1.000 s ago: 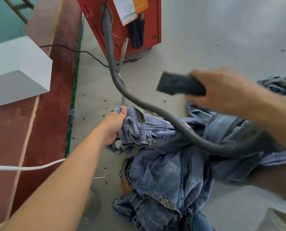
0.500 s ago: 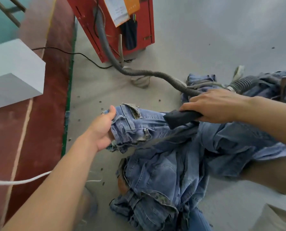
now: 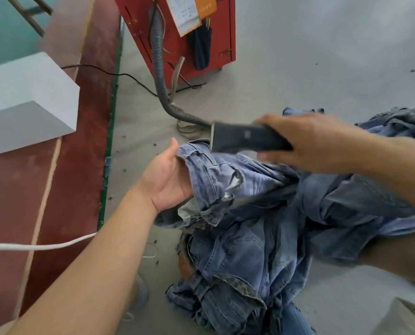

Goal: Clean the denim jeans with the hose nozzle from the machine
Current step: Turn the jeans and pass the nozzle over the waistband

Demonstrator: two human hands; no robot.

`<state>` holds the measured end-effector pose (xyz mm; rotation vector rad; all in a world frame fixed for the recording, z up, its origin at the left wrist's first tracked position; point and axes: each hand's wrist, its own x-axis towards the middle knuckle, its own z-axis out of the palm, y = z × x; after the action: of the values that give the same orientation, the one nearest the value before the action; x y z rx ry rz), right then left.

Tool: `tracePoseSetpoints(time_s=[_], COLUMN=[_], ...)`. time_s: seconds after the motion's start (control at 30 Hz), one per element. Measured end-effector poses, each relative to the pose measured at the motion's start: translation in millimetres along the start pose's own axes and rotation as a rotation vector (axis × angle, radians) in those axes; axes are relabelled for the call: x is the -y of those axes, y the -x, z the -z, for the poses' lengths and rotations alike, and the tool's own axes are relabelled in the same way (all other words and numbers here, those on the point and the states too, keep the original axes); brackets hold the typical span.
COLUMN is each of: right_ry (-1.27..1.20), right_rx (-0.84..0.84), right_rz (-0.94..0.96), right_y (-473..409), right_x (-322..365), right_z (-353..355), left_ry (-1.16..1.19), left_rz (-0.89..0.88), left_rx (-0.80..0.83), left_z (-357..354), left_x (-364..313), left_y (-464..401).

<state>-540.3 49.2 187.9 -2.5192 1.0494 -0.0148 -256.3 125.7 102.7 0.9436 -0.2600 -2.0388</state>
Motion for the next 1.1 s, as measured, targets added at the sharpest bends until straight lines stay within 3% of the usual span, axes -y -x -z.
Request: tracePoseSetpoints(time_s=[0.13, 0.2, 0.3, 0.4, 0.53, 0.7, 0.77, 0.9, 1.1], right_ry=[-0.166, -0.187, -0.090, -0.205, -0.508, -0.486, -0.488, -0.623, -0.439], right_rx=[-0.139, -0.009, 0.184, 0.079, -0.183, 0.125, 0.054, -0.177, 0.104], right_rz=[-0.196, -0.230, -0.243, -0.244, -0.446, -0.318, -0.323, -0.505, -0.291], right_y=[13, 23, 26, 2, -21, 3, -8, -24, 5], right_x=[16, 27, 37, 44, 36, 40, 44, 28, 29], right_z=[25, 18, -18, -48, -41, -39, -45, -33, -37], left_ry=[0.020, 0.057, 0.098, 0.046, 0.032, 0.003, -0.009, -0.094, -0.181], left_rz=[-0.087, -0.161, -0.185, -0.144, -0.124, -0.125, -0.127, -0.106, -0.071], left_rx=[-0.131, -0.266, -0.331, -0.299, -0.254, -0.204, -0.204, -0.237, -0.157], left_z=[-12, -14, -19, -28, -34, -34, -35, -35, -32], left_x=[0, 2, 7, 16, 24, 21, 24, 21, 12], left_y=[-4, -11, -14, -15, -15, -12, -14, -17, -22])
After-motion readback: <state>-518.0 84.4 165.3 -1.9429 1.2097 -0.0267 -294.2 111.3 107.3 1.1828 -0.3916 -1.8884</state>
